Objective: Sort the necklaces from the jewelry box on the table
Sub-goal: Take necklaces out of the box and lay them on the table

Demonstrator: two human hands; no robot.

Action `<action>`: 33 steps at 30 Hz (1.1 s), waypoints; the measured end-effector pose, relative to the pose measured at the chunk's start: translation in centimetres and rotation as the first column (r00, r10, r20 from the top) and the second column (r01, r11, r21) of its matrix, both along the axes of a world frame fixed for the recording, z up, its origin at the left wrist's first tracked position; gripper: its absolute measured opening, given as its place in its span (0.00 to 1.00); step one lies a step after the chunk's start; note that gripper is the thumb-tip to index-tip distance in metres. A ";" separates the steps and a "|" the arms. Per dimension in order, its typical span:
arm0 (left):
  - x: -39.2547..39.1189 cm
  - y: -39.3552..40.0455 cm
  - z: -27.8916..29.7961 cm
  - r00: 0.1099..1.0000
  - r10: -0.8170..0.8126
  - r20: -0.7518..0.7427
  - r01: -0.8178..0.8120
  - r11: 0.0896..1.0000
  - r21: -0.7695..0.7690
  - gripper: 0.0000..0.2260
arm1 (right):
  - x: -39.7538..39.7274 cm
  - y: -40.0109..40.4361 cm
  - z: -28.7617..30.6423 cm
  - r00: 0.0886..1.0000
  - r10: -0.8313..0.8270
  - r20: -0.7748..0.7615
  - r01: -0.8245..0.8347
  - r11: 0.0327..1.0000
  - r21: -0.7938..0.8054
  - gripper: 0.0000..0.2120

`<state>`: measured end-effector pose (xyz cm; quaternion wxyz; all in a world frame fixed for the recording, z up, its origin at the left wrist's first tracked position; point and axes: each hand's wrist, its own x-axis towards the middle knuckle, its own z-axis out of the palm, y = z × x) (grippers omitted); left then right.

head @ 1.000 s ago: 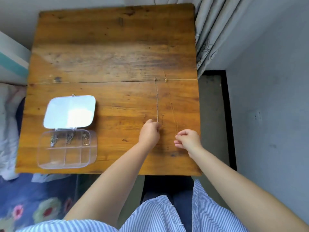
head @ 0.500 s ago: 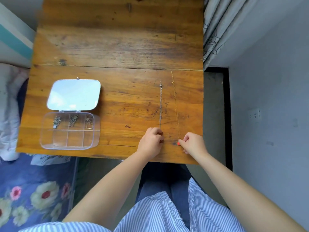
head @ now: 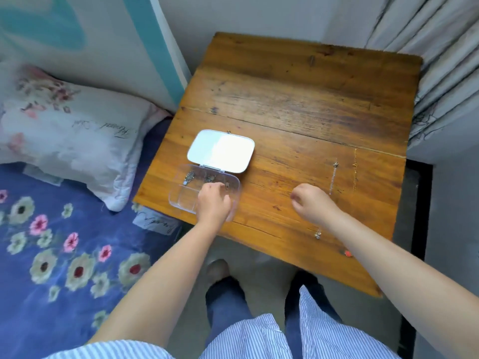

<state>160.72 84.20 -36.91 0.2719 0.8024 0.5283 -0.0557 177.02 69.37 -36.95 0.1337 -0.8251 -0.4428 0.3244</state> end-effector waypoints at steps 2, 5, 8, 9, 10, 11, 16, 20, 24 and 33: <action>-1.8 3.7 0.3 0.998 0.027 -0.060 -0.027 1.000 0.003 0.16 | -1.6 3.4 0.2 0.998 0.056 0.002 -0.056 0.998 0.005 0.10; -4.5 8.1 -0.1 0.987 -0.012 -0.158 0.010 1.000 -0.013 0.15 | -4.7 7.8 -0.1 0.998 0.050 0.028 -0.051 0.999 0.018 0.10; -6.8 11.4 -0.9 0.961 -0.155 -0.231 0.144 0.987 -0.064 0.15 | -8.1 11.3 -1.1 0.999 0.000 0.043 0.000 1.000 0.004 0.10; -7.4 12.4 -1.1 0.944 -0.209 -0.255 0.192 0.977 -0.090 0.15 | -9.1 12.4 -1.5 0.999 -0.026 0.047 0.026 1.000 -0.010 0.10; -8.1 13.4 -1.4 0.926 -0.258 -0.276 0.235 0.965 -0.112 0.15 | -10.1 13.4 -1.8 0.997 -0.050 0.052 0.052 0.998 -0.030 0.10; -8.6 14.3 -1.7 0.908 -0.305 -0.287 0.279 0.952 -0.127 0.15 | -10.9 14.3 -2.3 0.995 -0.079 0.057 0.082 0.995 -0.053 0.09; -9.1 16.9 -2.6 0.841 -0.473 -0.263 0.450 0.881 -0.145 0.15 | -13.4 17.4 -3.6 0.953 -0.268 0.139 0.282 0.955 -0.093 0.10; -6.7 17.7 -3.0 0.785 -0.567 -0.248 0.558 0.822 -0.113 0.11 | -14.0 19.1 -4.7 0.933 -0.276 0.232 0.284 0.959 -0.002 0.09; -4.2 17.7 -3.3 0.660 -0.655 -0.368 0.658 0.740 -0.140 0.13 | -14.0 21.2 -5.5 0.950 -0.100 0.295 0.155 0.973 -0.169 0.08; -0.5 16.2 -4.9 0.624 -0.680 -0.385 0.642 0.727 -0.243 0.16 | -13.5 21.7 -7.1 0.939 0.014 0.345 0.108 0.937 -0.332 0.11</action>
